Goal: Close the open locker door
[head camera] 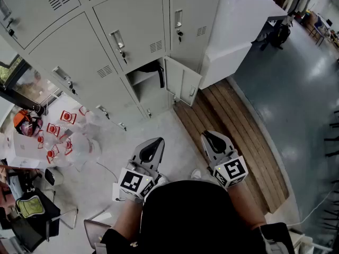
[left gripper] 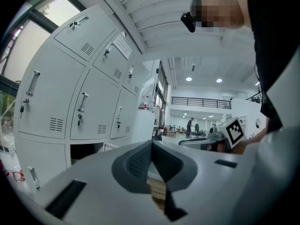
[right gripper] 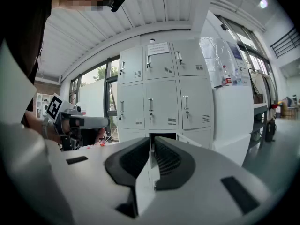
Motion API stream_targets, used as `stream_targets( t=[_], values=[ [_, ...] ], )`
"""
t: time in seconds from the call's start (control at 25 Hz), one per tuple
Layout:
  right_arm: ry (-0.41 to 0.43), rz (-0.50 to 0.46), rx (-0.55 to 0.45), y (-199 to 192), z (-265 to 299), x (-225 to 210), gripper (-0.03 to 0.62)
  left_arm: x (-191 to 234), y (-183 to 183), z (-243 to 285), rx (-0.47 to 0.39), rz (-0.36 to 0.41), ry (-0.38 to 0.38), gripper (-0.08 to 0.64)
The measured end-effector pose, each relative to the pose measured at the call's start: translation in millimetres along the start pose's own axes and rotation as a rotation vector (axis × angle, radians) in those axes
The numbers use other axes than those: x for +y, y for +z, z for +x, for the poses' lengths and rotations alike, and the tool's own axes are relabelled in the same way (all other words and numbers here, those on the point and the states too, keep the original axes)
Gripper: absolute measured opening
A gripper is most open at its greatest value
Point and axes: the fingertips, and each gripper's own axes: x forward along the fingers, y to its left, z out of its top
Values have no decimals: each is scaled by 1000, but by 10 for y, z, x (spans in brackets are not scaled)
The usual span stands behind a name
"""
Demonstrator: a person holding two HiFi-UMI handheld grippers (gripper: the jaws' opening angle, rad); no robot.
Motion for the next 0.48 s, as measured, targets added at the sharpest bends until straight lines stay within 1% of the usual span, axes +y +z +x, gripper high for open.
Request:
stream_targets(
  t=[0.16,0.24,0.48],
  values=[
    [-13,3,-1,15,61,82,52,51,20,-81,9,-14,-23,21],
    [-20,16,-2,13,96,112,52,77,51,-118,0,-24,-37,21],
    [-41,32,4,-18,217,233,52,211,62,-283,-2,-24,-69,21]
  ],
)
